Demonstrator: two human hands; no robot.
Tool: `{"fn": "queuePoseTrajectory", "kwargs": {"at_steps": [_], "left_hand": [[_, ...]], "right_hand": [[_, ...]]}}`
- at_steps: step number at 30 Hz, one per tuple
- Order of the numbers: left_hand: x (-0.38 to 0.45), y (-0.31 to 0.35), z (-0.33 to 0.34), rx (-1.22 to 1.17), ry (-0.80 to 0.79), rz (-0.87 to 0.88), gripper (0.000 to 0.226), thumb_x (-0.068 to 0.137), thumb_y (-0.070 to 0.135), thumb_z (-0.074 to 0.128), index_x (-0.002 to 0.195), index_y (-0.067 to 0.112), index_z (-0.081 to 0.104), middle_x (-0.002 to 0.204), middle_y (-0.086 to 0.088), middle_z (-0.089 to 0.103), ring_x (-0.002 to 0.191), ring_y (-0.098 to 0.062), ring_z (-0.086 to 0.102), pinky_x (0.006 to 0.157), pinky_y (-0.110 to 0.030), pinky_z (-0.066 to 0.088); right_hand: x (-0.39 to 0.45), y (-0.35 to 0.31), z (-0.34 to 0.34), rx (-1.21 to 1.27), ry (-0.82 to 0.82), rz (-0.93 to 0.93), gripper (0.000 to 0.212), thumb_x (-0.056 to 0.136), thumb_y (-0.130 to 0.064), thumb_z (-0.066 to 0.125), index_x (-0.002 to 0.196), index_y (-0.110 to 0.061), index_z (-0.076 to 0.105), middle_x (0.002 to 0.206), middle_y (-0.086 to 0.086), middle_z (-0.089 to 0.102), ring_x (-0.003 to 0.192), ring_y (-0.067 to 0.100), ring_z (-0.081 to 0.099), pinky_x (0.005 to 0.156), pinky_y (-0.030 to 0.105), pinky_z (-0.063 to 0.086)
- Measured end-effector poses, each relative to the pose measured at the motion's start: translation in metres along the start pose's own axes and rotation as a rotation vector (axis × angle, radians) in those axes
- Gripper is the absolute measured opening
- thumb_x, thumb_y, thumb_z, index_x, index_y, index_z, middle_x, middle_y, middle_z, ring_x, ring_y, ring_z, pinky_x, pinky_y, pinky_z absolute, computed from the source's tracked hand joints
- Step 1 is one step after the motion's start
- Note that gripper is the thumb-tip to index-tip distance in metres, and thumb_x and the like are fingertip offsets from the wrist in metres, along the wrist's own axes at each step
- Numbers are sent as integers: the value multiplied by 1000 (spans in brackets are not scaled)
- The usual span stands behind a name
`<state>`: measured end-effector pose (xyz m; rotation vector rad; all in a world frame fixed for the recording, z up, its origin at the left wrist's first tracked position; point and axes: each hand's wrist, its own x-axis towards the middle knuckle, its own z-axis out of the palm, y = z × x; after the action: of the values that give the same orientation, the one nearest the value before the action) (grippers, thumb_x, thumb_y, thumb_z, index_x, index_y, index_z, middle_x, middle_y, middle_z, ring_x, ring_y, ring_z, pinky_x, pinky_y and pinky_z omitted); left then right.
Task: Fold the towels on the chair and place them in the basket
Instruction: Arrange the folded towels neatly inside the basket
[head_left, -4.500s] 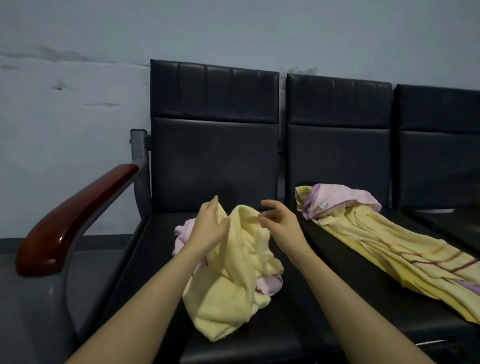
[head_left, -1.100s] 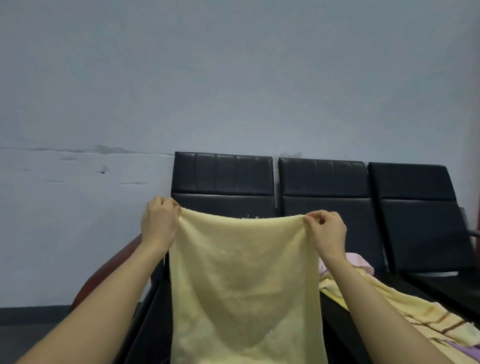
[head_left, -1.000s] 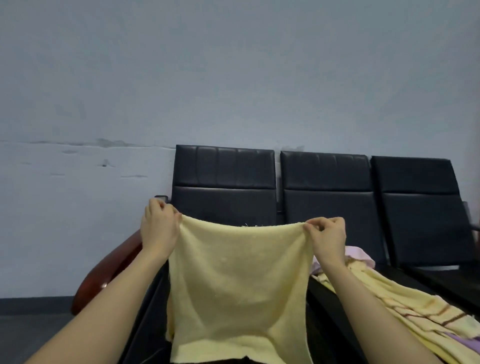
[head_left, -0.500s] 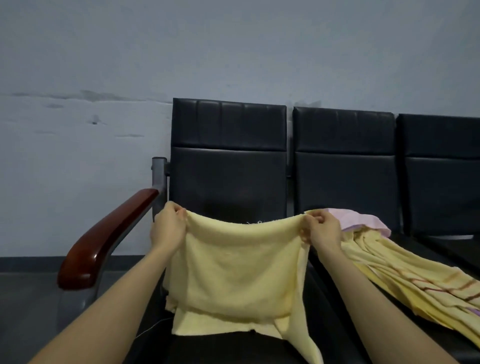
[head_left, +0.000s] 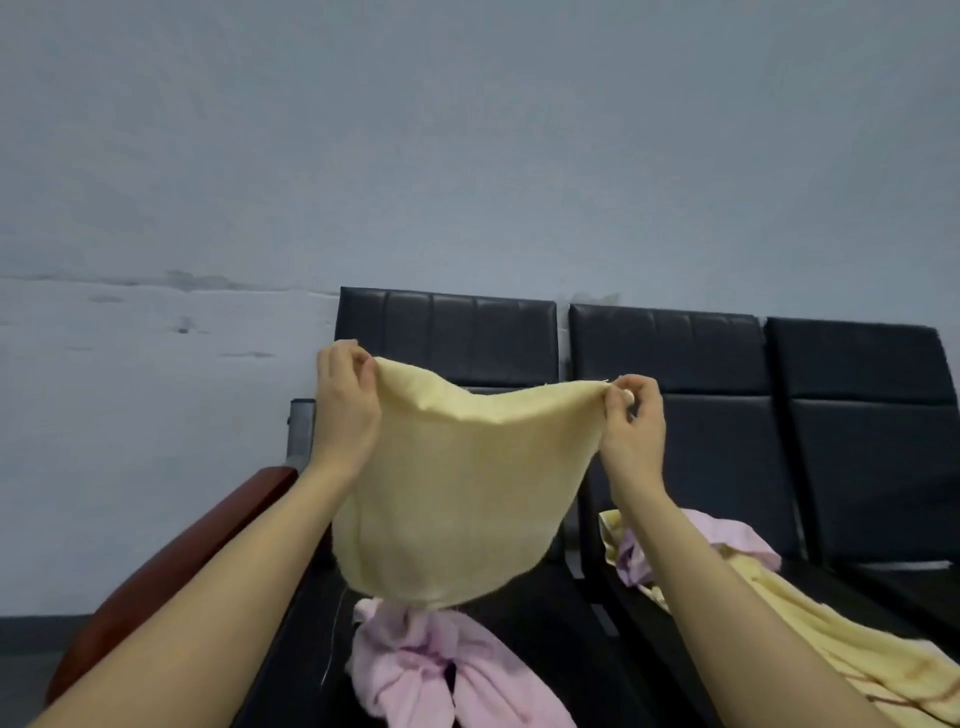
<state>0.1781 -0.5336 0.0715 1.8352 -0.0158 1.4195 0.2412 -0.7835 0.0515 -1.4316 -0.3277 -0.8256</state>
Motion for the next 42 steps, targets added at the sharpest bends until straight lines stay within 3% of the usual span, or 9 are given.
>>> {"fn": "queuePoseTrajectory", "kwargs": {"at_steps": [5,11,16,21,25,29,33,37,42], "left_hand": [[-53,-13,-23,135,30,-45,17,101,17,42,104,5,54,101,2,45,88,-16,47,75,-30,36],[-136,-43,-48,413,-56,-90,15,98,17,47,99,8,59,98,-5,58,91,-23,49,75,-34,37],[-193,-72,-61,630,-237,-67,10,93,16,57,93,8,64,94,-9,64,92,-31,49,77,-38,33],[-221,-97,-63,794,-516,-136,22,96,30,48,104,14,62,115,-2,59,110,-25,44,88,-36,28],[-223,-111,-54,791,-744,-156,34,98,37,40,125,21,55,136,3,48,124,-22,37,97,-36,26],[-220,-125,-40,780,-982,-147,44,101,38,35,141,22,41,155,2,25,142,-21,18,110,-41,18],[-212,-141,-27,762,-1063,-101,47,102,40,31,144,20,33,159,1,15,146,-20,9,115,-43,12],[-219,-162,-19,753,-1193,-141,58,101,48,23,153,24,12,161,5,3,147,-17,1,118,-42,6],[-235,-169,-35,685,-1188,-173,56,100,52,22,152,32,16,159,11,10,147,-11,9,117,-41,7]], "right_hand": [[-49,6,-23,-51,-19,24,7,99,-12,46,100,-17,52,91,-5,56,85,7,53,71,21,43],[-121,45,-49,-207,-45,127,8,98,-17,50,96,-23,54,94,-2,60,90,10,57,78,28,48],[-168,77,-57,-434,-126,244,7,95,-17,53,94,-19,59,98,1,61,101,22,54,85,38,48],[-200,99,-55,-888,-341,350,20,96,-22,49,108,-12,62,124,10,52,117,33,41,95,38,33],[-210,114,-47,-936,-473,318,23,96,-24,50,115,-17,61,136,6,46,126,29,38,104,39,27],[-207,135,-33,-1043,-686,135,31,98,-27,48,128,-24,55,143,-3,45,135,18,34,110,37,19],[-196,156,-14,-1027,-893,66,41,102,-33,39,142,-25,43,155,-3,32,145,18,22,115,35,17],[-192,171,-8,-1011,-1146,148,51,103,-38,35,152,-29,22,160,-6,17,147,18,15,117,34,15],[-203,173,-20,-1043,-1134,106,48,102,-43,33,149,-35,30,157,-11,27,143,11,24,115,32,17]]}}
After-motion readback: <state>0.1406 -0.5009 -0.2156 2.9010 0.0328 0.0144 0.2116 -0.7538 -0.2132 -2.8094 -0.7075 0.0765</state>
